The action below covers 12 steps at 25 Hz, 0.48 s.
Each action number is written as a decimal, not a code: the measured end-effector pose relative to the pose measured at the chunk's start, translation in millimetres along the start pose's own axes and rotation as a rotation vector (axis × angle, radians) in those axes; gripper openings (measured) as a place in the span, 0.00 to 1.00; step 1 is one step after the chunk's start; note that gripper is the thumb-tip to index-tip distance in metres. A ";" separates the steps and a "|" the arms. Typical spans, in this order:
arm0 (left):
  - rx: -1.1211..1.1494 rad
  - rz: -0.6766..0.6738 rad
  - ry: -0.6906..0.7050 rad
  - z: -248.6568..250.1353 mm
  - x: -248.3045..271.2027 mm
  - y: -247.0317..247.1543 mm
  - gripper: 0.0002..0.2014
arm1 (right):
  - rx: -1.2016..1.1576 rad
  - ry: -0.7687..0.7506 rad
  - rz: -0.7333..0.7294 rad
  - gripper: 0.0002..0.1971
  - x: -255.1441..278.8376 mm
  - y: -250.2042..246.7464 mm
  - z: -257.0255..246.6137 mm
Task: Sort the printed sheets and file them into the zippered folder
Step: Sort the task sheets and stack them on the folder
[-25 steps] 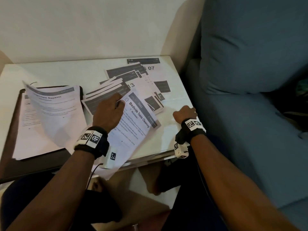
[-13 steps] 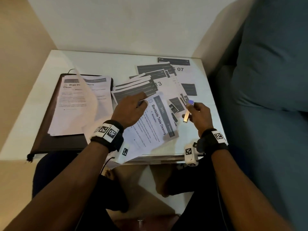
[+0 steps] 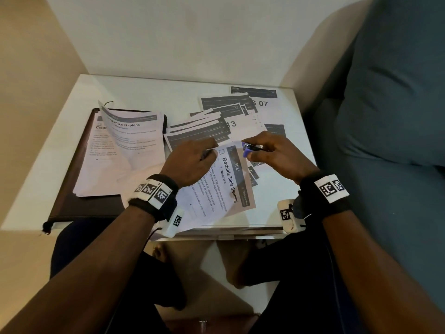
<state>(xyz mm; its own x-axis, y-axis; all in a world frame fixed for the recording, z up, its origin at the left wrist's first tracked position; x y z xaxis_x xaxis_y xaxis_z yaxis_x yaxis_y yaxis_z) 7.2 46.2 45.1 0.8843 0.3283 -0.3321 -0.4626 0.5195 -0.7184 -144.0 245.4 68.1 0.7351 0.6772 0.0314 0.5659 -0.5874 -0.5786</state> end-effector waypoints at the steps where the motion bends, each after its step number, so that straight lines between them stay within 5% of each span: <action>1: -0.005 -0.012 0.004 1.0 0.1 0.6 0.10 | 0.032 -0.013 -0.017 0.16 -0.6 -0.2 0.2; 12: -0.006 -0.042 0.036 3.1 -1.2 2.0 0.13 | 0.145 -0.144 -0.041 0.12 -5.2 3.8 -7.8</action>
<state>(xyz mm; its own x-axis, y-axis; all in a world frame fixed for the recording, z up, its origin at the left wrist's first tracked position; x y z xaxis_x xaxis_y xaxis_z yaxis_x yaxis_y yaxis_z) 5.1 49.3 46.0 0.9046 0.2781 -0.3231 -0.4249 0.5278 -0.7354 -142.7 236.2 72.1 0.6459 0.7615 -0.0536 0.5265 -0.4953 -0.6910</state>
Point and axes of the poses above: each hand's wrist, its own x-axis away from the middle knuckle, its own y-axis out of the palm, z = x × y, the point moved 1 cm from there along -x, towards the middle knuckle, and after that the axes turned 12 degrees about z, right-handed, at the moved point
